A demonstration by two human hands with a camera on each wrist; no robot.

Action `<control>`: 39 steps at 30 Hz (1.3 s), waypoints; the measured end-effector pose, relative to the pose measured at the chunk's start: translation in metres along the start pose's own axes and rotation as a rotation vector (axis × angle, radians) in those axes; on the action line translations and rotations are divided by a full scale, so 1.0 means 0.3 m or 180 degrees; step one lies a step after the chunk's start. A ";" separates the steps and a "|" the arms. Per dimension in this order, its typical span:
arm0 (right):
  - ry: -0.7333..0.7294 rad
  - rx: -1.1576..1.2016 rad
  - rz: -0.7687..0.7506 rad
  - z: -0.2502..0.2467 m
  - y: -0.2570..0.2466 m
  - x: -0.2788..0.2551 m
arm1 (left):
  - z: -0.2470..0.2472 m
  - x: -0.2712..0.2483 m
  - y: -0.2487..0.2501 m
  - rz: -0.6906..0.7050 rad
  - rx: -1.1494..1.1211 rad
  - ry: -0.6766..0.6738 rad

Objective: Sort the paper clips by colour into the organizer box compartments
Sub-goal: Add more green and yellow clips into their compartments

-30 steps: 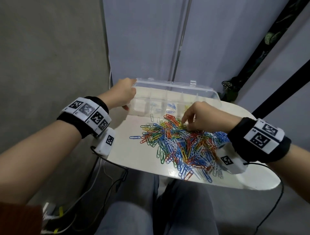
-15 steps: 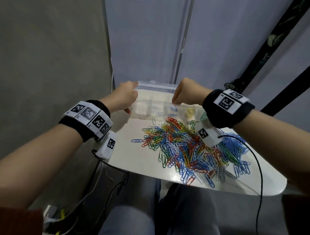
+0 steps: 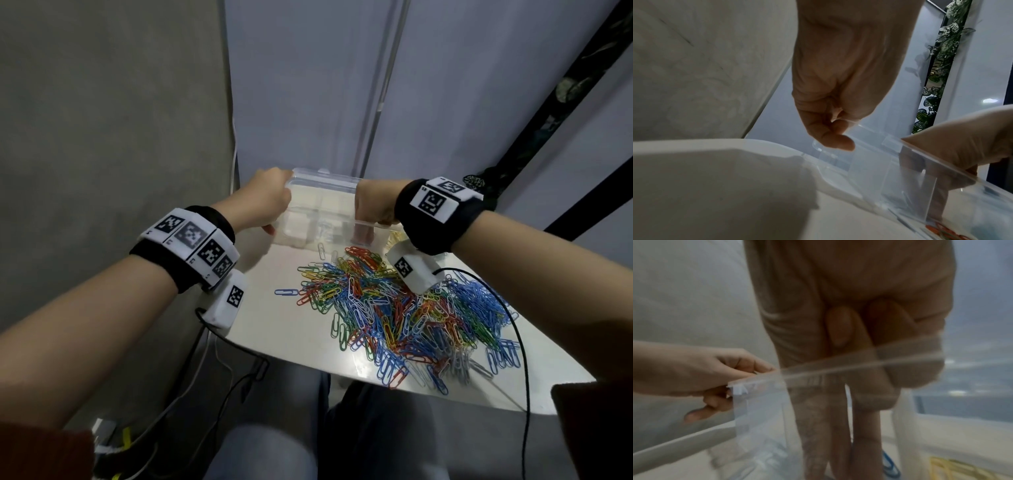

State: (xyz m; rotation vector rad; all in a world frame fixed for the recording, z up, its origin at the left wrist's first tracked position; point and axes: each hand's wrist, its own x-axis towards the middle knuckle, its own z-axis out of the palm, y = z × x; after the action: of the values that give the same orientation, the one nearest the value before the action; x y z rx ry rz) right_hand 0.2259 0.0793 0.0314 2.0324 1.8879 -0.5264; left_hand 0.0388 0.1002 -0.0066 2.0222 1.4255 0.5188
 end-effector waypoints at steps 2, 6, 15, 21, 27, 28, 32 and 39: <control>-0.0102 -0.0017 -0.0053 0.003 -0.002 0.008 | -0.001 0.001 0.000 0.0000 0.0015 -0.0020; -0.0168 -0.0079 -0.0059 0.006 -0.009 0.011 | -0.001 -0.002 0.001 0.0035 0.0020 -0.0013; -0.0271 -0.0005 -0.0054 -0.004 -0.006 -0.014 | 0.003 0.013 -0.014 0.0020 0.0088 0.0009; -0.0220 0.0022 -0.0046 -0.001 -0.006 -0.010 | -0.002 0.007 -0.011 0.0046 0.0141 -0.0011; -0.0117 0.0202 -0.0036 -0.002 0.005 -0.036 | -0.002 0.011 -0.011 0.0034 0.0128 -0.0019; -0.0061 0.0389 -0.0020 -0.003 0.014 -0.033 | -0.003 0.011 -0.011 0.0028 0.0128 -0.0020; 0.0120 0.1164 -0.0011 -0.025 0.057 -0.031 | -0.002 0.007 -0.007 0.0021 0.0147 -0.0012; 0.0364 0.1739 0.0011 -0.054 0.117 -0.058 | 0.001 0.011 -0.007 0.0038 0.0210 -0.0031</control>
State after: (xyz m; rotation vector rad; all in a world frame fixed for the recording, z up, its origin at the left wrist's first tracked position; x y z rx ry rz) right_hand 0.2607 0.0690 0.0532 2.4364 1.9585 -1.0395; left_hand 0.0387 0.1036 -0.0083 2.0832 1.4430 0.4721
